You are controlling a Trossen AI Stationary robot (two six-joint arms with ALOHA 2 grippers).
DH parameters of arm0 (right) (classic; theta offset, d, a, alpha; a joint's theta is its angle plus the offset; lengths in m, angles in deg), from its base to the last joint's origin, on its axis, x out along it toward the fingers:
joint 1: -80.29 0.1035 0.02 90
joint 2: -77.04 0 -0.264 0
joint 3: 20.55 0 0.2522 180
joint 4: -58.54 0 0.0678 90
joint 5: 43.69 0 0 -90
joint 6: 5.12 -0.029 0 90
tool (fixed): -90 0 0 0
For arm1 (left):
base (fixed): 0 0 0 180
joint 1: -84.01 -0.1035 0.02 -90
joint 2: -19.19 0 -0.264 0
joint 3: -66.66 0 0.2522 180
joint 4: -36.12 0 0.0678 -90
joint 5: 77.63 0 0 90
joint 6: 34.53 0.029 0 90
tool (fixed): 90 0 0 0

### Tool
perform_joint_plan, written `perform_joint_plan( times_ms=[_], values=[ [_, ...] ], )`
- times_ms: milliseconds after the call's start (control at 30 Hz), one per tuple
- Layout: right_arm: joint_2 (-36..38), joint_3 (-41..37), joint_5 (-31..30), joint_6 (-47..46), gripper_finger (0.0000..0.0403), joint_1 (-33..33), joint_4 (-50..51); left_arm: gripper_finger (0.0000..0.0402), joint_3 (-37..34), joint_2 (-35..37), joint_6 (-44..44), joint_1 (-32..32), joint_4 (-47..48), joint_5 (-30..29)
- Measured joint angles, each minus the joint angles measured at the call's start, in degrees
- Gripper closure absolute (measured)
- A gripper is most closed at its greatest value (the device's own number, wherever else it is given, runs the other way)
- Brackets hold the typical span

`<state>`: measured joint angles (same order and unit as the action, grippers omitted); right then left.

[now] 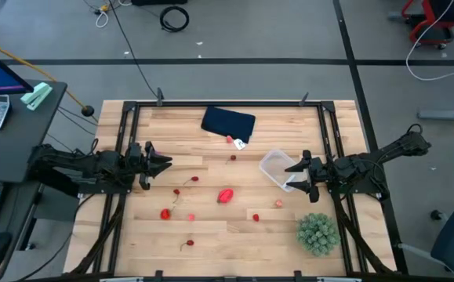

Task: Pick and placing Produce into tupperware
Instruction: Put the cherry into the transparent bin

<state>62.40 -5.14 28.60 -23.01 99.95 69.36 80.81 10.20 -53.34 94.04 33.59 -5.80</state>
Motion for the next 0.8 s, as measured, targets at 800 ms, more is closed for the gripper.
perform_joint_plan(
  times_ms=[800],
  values=[
    [0.00,0.01,-0.01,0.02,0.0137,-0.02,0.21,0.0294,0.20,-0.87,4.46,0.08,13.04,0.20]
  ],
)
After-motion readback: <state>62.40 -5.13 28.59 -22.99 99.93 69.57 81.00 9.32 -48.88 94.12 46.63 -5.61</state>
